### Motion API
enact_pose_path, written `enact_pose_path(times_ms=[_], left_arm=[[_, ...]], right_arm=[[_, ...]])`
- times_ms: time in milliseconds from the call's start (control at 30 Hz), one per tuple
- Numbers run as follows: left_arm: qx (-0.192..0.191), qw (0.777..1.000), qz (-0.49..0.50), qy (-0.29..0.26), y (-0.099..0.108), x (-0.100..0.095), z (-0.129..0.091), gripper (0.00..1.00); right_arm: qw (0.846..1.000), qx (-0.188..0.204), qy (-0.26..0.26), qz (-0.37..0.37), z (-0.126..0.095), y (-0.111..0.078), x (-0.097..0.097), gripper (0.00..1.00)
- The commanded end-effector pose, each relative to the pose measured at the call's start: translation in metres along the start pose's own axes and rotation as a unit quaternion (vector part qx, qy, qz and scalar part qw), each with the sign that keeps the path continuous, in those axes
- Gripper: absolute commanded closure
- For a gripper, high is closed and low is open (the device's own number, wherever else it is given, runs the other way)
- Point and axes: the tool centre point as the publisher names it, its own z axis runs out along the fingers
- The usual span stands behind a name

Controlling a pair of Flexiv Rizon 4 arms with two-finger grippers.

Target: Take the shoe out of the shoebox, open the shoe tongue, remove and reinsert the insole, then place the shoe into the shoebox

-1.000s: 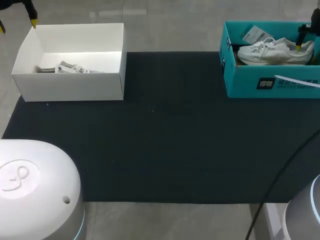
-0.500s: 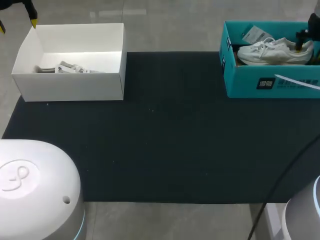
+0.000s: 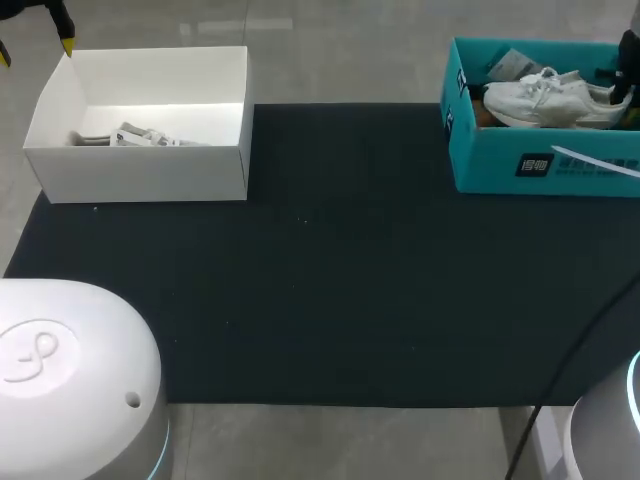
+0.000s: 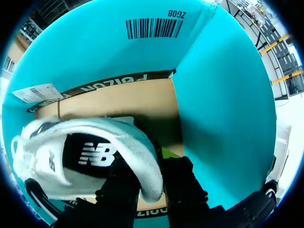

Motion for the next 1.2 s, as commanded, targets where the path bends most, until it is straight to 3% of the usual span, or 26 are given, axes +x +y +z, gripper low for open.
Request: enact_pose_path(times_ms=[33, 300, 533, 900, 1200], left_arm=[[0.000, 1.000, 0.000, 0.001, 0.000, 0.000, 0.000, 0.00], [0.000, 1.000, 0.000, 0.001, 0.000, 0.000, 0.000, 0.00], [0.000, 1.000, 0.000, 0.001, 0.000, 0.000, 0.000, 0.00], [0.000, 1.000, 0.000, 0.001, 0.000, 0.000, 0.000, 0.00], [0.000, 1.000, 0.000, 0.001, 0.000, 0.000, 0.000, 0.00]], right_arm=[[0.983, 0.182, 0.002, 0.003, 0.005, 0.006, -0.004, 1.00], [0.986, 0.165, 0.008, 0.017, -0.018, 0.005, -0.007, 1.00], [0.989, 0.145, 0.017, 0.013, -0.052, 0.004, -0.003, 1.00], [0.994, 0.102, 0.032, 0.012, -0.121, -0.008, 0.001, 1.00], [0.999, 0.038, -0.009, 0.003, -0.172, -0.022, 0.009, 1.00]])
